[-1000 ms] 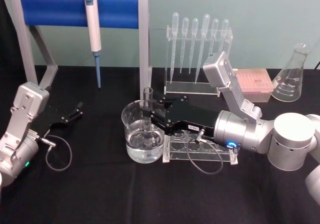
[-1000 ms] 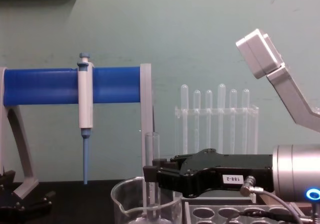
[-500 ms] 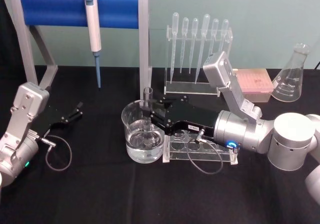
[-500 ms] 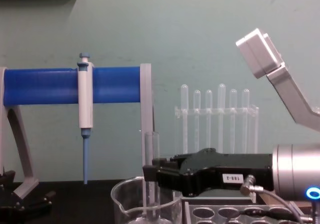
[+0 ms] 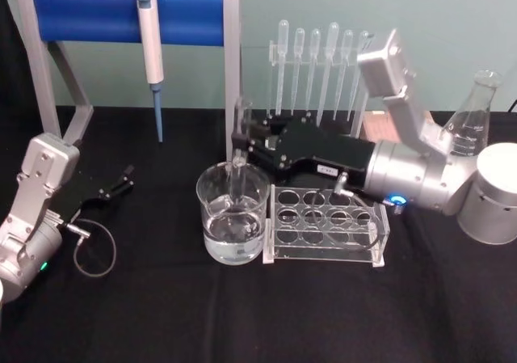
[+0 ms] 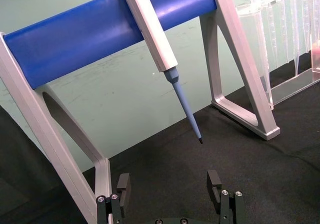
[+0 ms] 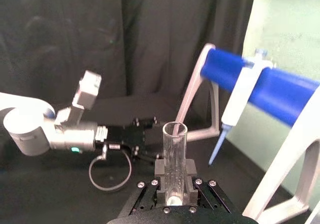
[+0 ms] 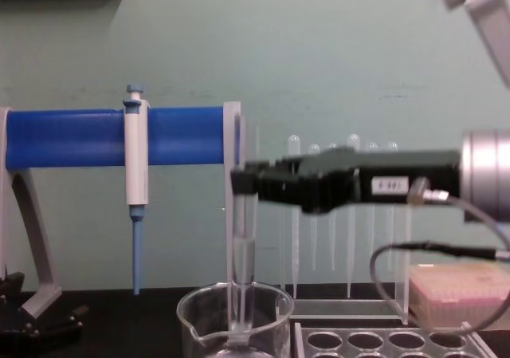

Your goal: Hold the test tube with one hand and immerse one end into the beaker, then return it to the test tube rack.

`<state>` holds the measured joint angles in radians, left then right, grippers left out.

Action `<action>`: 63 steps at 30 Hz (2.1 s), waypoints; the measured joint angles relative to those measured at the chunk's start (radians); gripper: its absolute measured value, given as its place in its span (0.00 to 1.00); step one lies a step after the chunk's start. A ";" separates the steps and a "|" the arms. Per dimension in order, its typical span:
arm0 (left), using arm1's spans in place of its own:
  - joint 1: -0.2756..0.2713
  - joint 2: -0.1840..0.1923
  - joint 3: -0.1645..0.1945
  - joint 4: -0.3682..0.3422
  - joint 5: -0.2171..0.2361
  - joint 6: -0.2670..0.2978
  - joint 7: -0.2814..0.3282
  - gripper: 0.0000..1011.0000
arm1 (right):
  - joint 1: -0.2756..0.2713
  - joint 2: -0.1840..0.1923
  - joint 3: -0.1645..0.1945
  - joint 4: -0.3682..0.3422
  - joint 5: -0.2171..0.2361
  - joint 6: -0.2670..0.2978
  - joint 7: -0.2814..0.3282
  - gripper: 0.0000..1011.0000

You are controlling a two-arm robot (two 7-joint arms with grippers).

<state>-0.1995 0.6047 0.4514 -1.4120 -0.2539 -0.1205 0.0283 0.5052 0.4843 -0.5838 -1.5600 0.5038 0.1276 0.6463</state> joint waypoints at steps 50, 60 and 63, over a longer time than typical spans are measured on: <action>0.000 0.000 0.000 0.000 0.000 0.000 0.000 0.99 | -0.273 0.237 0.189 -0.209 0.105 -0.057 -0.116 0.24; 0.000 0.000 0.000 0.000 0.000 0.000 0.000 0.99 | -0.266 0.203 0.179 -0.182 0.079 -0.046 -0.121 0.24; 0.000 0.000 0.000 0.000 0.000 0.000 0.000 0.99 | -0.267 0.193 0.177 -0.175 0.072 -0.047 -0.125 0.24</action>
<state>-0.1995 0.6047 0.4514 -1.4120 -0.2539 -0.1205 0.0282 0.2380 0.6769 -0.4064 -1.7351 0.5756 0.0806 0.5217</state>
